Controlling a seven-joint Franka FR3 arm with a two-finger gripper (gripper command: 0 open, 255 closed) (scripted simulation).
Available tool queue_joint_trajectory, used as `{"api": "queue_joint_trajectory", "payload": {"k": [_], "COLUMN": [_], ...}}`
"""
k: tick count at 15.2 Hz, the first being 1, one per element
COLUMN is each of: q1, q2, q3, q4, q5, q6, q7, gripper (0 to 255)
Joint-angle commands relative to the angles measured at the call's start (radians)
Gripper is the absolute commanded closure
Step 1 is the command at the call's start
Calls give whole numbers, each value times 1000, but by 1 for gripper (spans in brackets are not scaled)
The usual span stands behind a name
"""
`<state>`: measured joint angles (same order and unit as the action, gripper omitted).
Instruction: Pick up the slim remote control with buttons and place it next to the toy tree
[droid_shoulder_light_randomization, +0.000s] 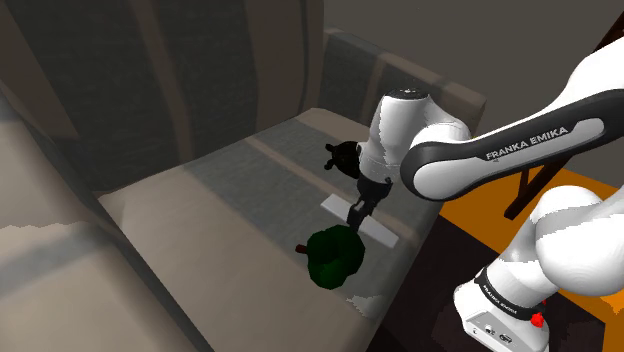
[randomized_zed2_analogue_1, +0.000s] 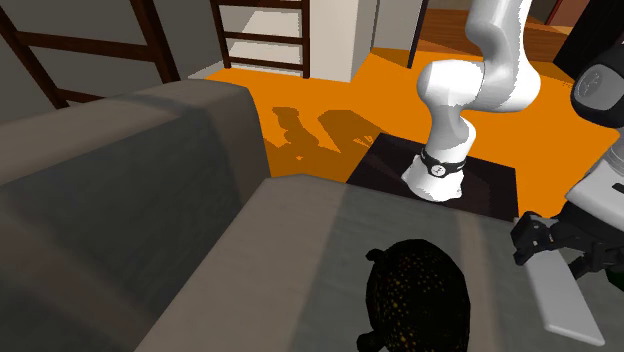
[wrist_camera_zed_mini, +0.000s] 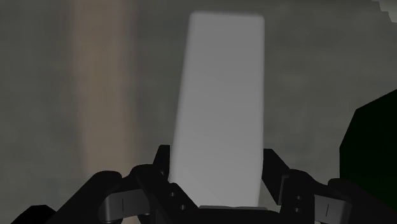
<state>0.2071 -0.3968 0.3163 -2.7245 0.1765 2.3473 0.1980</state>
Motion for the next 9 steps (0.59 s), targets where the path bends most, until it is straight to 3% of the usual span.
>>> {"api": "queue_joint_trajectory", "payload": {"k": [1,2,7,9], "q1": [0,0,0,3], "q2": [0,0,0,-54], "q3": [0,0,0,-12], "q4": [0,0,0,33], "q5": [0,0,0,0], "q6": [0,0,0,-86], "q7": [0,0,0,-4], "gripper": [255,0,0,0]}}
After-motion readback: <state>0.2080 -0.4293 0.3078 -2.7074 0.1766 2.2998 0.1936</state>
